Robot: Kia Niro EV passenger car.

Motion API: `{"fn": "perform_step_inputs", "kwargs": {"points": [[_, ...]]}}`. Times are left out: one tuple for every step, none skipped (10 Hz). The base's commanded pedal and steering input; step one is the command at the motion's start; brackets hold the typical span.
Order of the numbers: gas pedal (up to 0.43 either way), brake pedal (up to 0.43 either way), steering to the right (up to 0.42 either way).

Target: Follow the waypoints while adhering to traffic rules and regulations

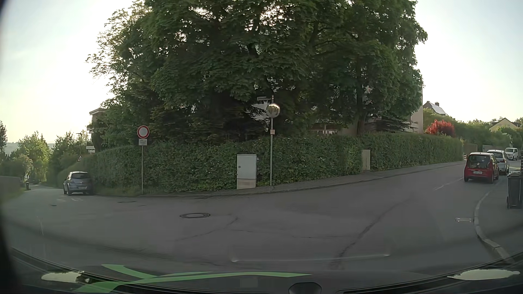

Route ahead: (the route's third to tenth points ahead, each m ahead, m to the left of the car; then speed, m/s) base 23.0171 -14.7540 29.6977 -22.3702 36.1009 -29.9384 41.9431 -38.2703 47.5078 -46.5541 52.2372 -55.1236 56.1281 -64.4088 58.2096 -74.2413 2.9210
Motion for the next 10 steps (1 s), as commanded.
{"fn": "perform_step_inputs", "kwargs": {"points": [[0.138,0.0,0.19],[0.157,0.0,0.194],[0.197,0.0,0.194],[0.209,0.0,0.193],[0.209,0.0,0.189],[0.209,0.0,0.186],[0.209,0.0,0.183],[0.209,0.0,0.181],[0.209,0.0,0.178],[0.209,0.0,0.178]]}}
